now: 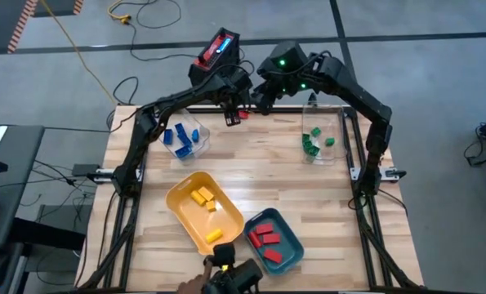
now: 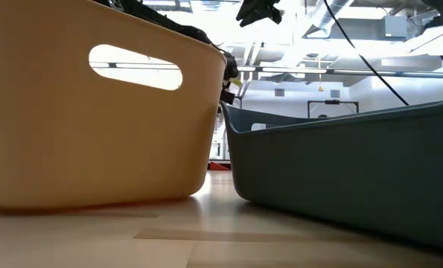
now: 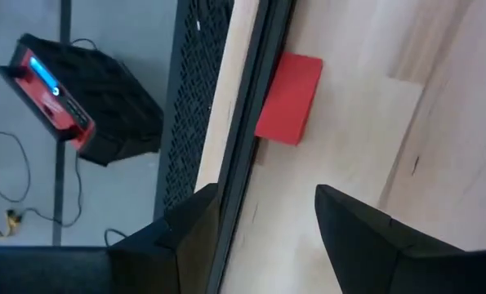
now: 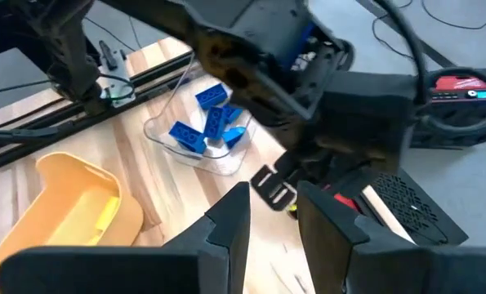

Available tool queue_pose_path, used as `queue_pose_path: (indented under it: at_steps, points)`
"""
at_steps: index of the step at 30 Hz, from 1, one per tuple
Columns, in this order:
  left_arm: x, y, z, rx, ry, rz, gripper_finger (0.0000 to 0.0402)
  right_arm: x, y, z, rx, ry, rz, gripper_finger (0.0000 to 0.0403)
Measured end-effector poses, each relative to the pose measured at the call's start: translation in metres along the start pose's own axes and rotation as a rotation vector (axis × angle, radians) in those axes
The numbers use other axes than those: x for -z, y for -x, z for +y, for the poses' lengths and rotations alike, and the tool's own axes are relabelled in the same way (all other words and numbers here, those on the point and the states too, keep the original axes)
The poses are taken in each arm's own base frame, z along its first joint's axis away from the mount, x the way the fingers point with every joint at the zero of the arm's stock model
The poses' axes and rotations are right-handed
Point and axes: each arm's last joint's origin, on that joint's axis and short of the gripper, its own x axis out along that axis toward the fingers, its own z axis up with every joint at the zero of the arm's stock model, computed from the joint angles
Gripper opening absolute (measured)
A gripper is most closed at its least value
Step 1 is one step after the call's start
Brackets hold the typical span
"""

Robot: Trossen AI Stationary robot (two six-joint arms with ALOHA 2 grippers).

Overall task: Sort blocks
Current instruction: Put the red block into the blue bin

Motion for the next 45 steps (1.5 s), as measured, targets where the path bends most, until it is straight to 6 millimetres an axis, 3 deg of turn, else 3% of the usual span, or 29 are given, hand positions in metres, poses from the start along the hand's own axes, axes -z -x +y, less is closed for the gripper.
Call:
queue_pose_path:
  at_steps: [6,11,16,20,29,39,42,45]
  points:
    - [0.002,-0.027,-0.004,-0.021,-0.011,0.065,0.0199,0.001,0.0,0.005,-0.013,0.008,0.003,0.012]
    - [-0.009,-0.03,-0.016,-0.042,-0.116,0.033,0.0199,0.001,0.0,0.005,-0.013,0.008,0.004,0.012]
    - [-0.008,-0.053,-0.021,-0.121,-0.145,0.117,0.0199,0.001,0.003,0.004,-0.013,0.007,0.008,0.012]
    - [-0.013,-0.048,-0.027,-0.251,-0.215,0.151,0.0199,0.002,0.008,0.005,-0.015,0.007,0.002,0.012]
    - [-0.016,-0.051,-0.037,-0.231,-0.268,0.132,0.0199,0.001,0.012,0.004,-0.014,-0.012,-0.007,0.012]
    - [-0.009,-0.06,-0.052,0.074,-0.389,0.045,0.0195,0.001,0.012,0.007,-0.02,-0.008,-0.006,0.012]
    - [-0.007,-0.051,-0.062,0.195,-0.431,0.063,0.0179,0.001,0.012,0.007,-0.02,-0.008,-0.006,0.012]
    - [-0.014,-0.038,-0.064,0.136,-0.395,0.078,0.016,0.001,0.012,0.006,-0.019,-0.009,-0.01,0.012]
